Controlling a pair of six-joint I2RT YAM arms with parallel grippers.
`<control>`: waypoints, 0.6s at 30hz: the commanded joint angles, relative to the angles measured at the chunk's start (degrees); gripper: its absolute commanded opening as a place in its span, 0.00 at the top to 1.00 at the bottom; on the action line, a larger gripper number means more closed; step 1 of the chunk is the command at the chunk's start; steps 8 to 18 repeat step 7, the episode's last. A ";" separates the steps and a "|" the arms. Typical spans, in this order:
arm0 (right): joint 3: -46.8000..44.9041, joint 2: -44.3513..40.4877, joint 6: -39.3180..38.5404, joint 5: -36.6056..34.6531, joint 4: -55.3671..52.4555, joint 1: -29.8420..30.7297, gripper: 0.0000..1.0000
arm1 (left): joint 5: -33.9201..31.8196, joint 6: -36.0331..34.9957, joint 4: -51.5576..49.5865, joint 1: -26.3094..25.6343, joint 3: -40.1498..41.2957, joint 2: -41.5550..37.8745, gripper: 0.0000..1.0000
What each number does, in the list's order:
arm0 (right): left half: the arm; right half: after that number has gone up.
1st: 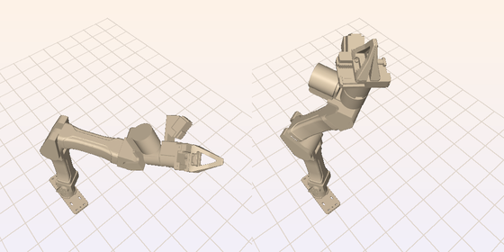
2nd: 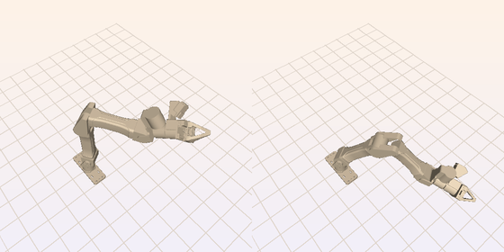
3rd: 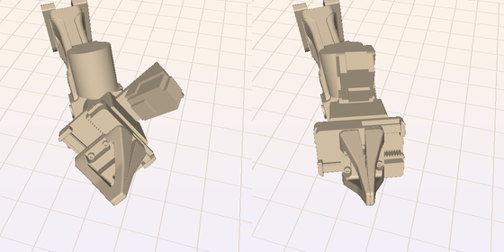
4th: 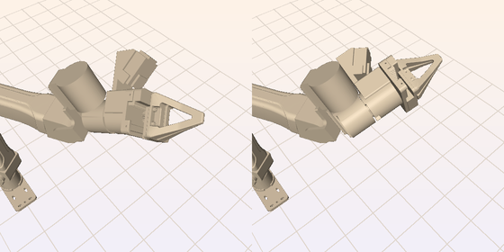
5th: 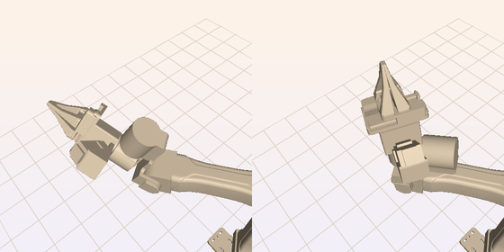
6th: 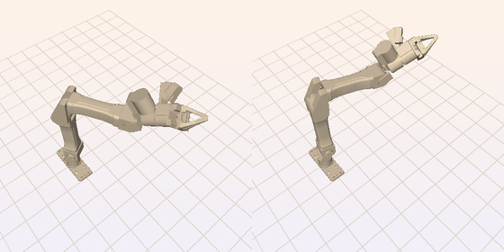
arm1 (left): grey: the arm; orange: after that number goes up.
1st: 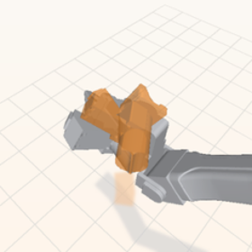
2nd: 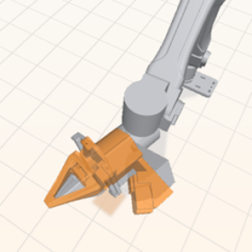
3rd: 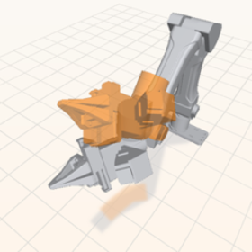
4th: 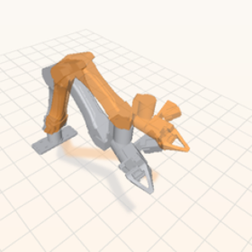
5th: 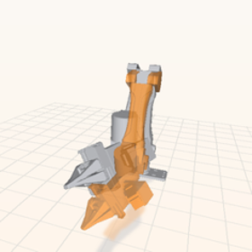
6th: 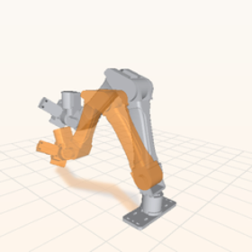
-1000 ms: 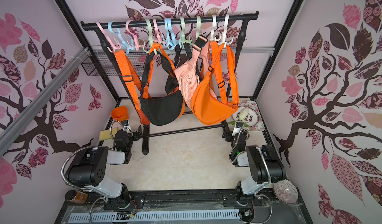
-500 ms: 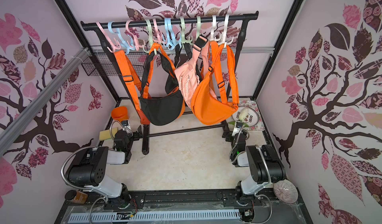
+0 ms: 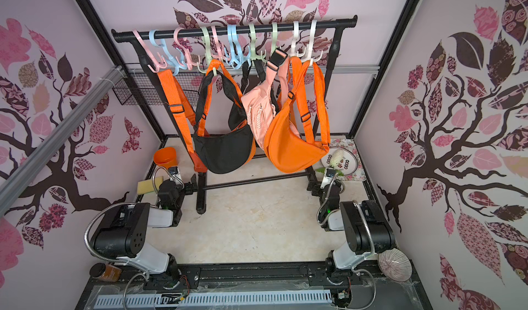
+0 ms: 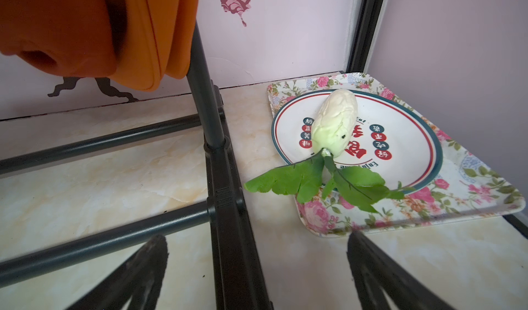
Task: Hang the bag on a hook
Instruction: Reset both arms
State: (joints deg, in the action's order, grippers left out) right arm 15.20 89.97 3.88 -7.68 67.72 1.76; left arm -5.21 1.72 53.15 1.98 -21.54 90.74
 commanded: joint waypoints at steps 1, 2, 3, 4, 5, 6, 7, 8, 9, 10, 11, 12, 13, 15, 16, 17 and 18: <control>0.53 -0.55 0.23 0.12 -0.13 -0.08 0.00 | 0.72 0.02 0.53 -0.17 -0.09 -0.03 0.03; 1.04 -0.35 0.21 0.13 -0.98 -0.03 0.00 | 0.73 0.02 0.48 -0.19 -0.11 0.00 0.03; 1.48 -0.02 0.08 0.09 -1.46 -0.07 0.00 | 0.72 -0.03 0.55 -0.22 -0.08 0.01 0.02; 1.39 0.03 0.08 0.17 -1.13 -0.02 0.00 | 0.71 0.00 0.55 -0.22 -0.08 -0.02 0.02; 1.33 -0.10 -0.01 0.12 -1.06 -0.08 0.00 | 0.72 0.00 0.53 -0.21 -0.10 -0.02 0.02; 0.93 -0.43 -0.10 0.06 -0.87 0.13 0.00 | 0.71 -0.16 0.57 -0.22 -0.01 -0.07 0.03; 0.80 -0.65 -0.10 0.15 -0.85 0.12 0.00 | 0.97 -0.51 0.53 -0.37 -0.05 0.02 0.02; 0.80 -0.65 -0.10 0.15 -0.85 0.12 0.00 | 0.97 -0.51 0.53 -0.37 -0.05 0.02 0.02; 0.80 -0.65 -0.10 0.15 -0.85 0.12 0.00 | 0.97 -0.51 0.53 -0.37 -0.05 0.02 0.02; 0.80 -0.65 -0.10 0.15 -0.85 0.12 0.00 | 0.97 -0.51 0.53 -0.37 -0.05 0.02 0.02; 0.80 -0.65 -0.10 0.15 -0.85 0.12 0.00 | 0.97 -0.51 0.53 -0.37 -0.05 0.02 0.02; 0.80 -0.65 -0.10 0.15 -0.85 0.12 0.00 | 0.97 -0.51 0.53 -0.37 -0.05 0.02 0.02; 0.80 -0.65 -0.10 0.15 -0.85 0.12 0.00 | 0.97 -0.51 0.53 -0.37 -0.05 0.02 0.02; 0.80 -0.65 -0.10 0.15 -0.85 0.12 0.00 | 0.97 -0.51 0.53 -0.37 -0.05 0.02 0.02; 0.80 -0.65 -0.10 0.15 -0.85 0.12 0.00 | 0.97 -0.51 0.53 -0.37 -0.05 0.02 0.02; 0.80 -0.65 -0.10 0.15 -0.85 0.12 0.00 | 0.97 -0.51 0.53 -0.37 -0.05 0.02 0.02; 0.80 -0.65 -0.10 0.15 -0.85 0.12 0.00 | 0.97 -0.51 0.53 -0.37 -0.05 0.02 0.02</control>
